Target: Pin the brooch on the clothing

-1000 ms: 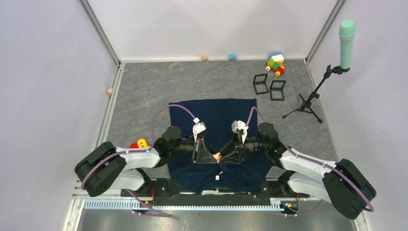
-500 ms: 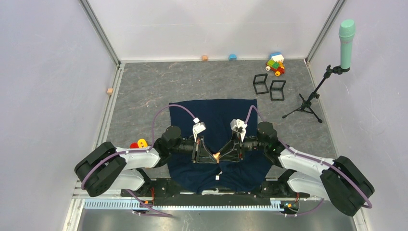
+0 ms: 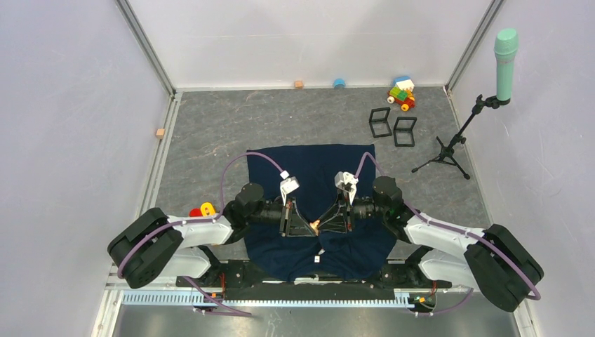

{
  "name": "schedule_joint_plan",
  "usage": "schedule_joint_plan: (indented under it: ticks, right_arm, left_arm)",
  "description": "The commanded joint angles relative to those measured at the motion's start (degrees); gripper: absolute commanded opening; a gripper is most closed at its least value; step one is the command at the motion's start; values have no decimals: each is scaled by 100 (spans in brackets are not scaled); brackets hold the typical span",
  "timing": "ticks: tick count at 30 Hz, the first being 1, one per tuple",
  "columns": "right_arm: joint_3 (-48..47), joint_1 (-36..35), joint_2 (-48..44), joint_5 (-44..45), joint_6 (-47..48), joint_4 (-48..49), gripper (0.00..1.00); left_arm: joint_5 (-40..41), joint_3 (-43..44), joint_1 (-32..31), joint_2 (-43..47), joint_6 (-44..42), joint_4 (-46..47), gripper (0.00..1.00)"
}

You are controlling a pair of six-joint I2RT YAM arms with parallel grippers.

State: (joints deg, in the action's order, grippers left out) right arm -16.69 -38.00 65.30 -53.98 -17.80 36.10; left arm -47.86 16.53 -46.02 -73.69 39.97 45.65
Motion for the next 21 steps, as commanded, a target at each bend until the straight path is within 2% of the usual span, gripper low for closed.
schedule_joint_plan:
  ticks: [1,17,21]
  right_arm:
    - [-139,22,-117,595,86,67,31]
    - [-103,29,-405,831,292,-323,28]
    - [-137,29,-546,831,288,-433,36]
  left_arm:
    - [-149,34,-39,292,-142,130,2]
    - [488,63,66,578,-362,-807,2]
    - [785,156,85,651,-482,-1323,4]
